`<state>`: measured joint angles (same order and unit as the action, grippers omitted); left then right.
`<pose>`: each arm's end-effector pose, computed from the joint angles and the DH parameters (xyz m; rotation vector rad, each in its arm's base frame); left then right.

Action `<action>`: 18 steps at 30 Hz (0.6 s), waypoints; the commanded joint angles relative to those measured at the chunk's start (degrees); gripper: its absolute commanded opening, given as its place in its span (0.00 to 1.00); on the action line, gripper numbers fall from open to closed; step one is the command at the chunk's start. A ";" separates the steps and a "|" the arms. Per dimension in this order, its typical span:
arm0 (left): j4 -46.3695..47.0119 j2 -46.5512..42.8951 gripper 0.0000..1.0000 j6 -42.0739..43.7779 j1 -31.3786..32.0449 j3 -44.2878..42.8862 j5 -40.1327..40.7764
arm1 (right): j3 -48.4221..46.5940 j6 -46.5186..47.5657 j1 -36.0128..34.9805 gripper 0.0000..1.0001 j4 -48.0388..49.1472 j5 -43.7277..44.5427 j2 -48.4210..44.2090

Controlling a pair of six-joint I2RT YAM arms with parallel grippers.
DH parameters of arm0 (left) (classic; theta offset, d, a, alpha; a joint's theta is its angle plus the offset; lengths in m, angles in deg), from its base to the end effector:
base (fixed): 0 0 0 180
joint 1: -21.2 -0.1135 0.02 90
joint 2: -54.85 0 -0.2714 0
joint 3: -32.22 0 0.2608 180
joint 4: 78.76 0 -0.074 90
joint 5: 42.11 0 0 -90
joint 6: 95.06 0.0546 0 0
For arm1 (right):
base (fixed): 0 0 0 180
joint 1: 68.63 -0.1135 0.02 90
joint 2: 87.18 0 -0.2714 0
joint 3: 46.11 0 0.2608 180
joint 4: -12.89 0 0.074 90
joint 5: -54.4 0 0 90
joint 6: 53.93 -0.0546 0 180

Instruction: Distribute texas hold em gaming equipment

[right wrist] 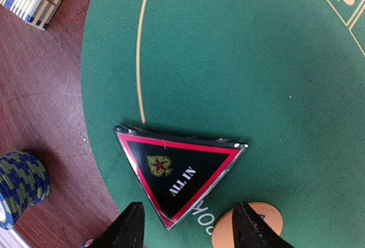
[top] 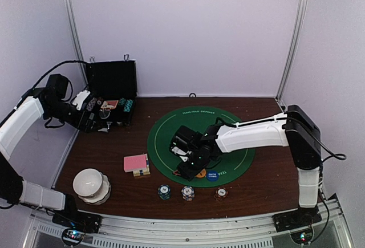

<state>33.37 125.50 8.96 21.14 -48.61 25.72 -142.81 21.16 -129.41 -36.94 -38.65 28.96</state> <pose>0.2534 -0.0203 0.3104 0.4464 2.4742 -0.3990 0.2079 0.3776 0.1501 -1.1288 2.6318 0.3816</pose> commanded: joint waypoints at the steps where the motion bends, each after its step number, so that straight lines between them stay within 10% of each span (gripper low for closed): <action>1: 0.40 -0.72 0.97 -0.31 -0.47 -1.81 -1.23 | -2.78 0.07 -0.24 0.50 -0.07 -0.33 2.00; 18: -0.22 -1.25 0.98 -0.57 -0.47 -3.23 -1.40 | -10.31 -0.43 2.25 0.27 1.74 0.21 8.20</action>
<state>33.17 125.50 8.92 21.14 -50.38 25.35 -149.65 20.57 -128.60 -36.84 -39.46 34.38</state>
